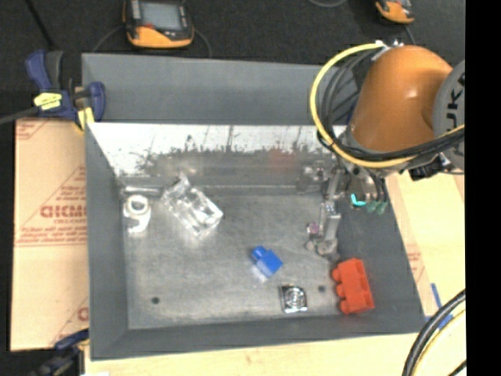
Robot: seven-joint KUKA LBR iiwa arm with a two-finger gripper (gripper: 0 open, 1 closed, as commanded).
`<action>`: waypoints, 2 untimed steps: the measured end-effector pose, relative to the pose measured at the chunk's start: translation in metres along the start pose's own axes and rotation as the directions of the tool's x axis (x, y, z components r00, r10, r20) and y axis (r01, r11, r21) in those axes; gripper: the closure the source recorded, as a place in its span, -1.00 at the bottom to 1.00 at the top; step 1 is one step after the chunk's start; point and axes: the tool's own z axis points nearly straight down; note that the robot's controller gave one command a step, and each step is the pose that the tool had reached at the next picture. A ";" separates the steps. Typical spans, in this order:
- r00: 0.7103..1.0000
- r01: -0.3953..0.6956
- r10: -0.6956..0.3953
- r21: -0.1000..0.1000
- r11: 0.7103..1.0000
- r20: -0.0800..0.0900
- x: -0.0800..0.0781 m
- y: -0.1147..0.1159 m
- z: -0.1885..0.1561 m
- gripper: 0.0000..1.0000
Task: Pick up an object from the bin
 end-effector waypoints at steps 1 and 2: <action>0.922 0.387 -0.387 0.005 0.922 0.007 -0.015 -0.076 0.164 -1.00; 0.755 0.656 -0.656 0.006 0.755 0.010 -0.024 -0.106 0.131 -1.00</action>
Offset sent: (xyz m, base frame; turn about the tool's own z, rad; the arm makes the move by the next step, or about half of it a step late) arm 0.0129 -0.0733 -0.1636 -0.4005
